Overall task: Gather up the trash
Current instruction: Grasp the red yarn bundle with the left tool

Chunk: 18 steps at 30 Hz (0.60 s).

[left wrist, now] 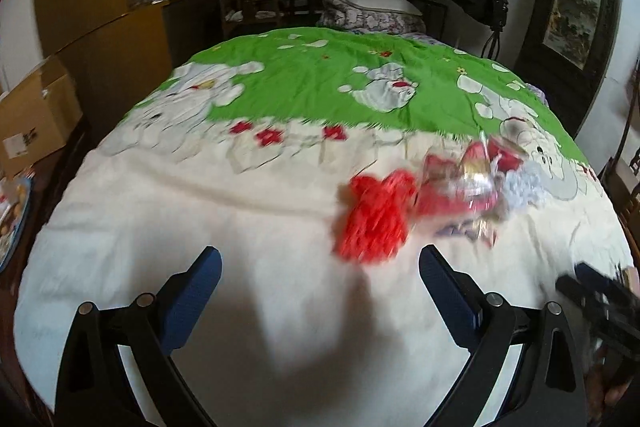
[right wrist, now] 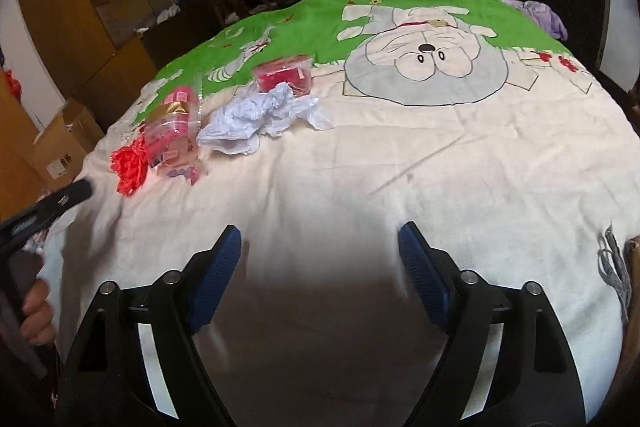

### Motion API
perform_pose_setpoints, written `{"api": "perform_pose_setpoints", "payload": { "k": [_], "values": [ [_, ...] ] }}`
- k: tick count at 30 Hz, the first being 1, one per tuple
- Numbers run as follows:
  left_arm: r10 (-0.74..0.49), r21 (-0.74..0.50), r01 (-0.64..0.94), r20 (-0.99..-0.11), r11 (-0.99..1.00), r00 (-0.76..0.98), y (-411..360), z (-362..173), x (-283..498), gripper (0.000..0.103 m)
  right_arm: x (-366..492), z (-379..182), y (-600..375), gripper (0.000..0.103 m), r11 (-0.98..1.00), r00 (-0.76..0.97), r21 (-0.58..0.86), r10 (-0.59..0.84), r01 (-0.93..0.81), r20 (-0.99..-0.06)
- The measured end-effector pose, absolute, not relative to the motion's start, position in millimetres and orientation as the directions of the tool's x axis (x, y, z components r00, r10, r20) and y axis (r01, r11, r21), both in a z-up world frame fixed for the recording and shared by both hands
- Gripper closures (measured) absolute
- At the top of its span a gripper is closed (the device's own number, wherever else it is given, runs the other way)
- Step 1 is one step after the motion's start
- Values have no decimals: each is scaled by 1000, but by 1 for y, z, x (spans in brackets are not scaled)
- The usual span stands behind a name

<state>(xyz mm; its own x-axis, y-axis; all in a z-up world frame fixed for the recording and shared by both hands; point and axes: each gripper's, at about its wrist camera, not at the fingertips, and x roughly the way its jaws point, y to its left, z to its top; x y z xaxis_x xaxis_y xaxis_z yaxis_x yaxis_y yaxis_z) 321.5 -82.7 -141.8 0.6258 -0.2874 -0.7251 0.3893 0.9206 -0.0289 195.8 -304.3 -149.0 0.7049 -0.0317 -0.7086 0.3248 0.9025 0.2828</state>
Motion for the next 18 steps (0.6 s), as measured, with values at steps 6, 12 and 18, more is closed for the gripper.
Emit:
{"api": "perform_pose_setpoints", "payload": {
  "k": [6,12,18],
  "values": [
    [-311,-39,413,-721,910,619,-110,-150,342,6,199,-150,-302,15,902,711,301,-10,310,-703],
    [-300,-50,390,-730,920,614,-120,-168,363,6,199,-152,-305,12,894,723,333,16,299,-691],
    [-266,-26,370,-741,929,617,-96,-178,360,48,199,-153,-305,10,895,722,335,20,295,-691]
  ]
}}
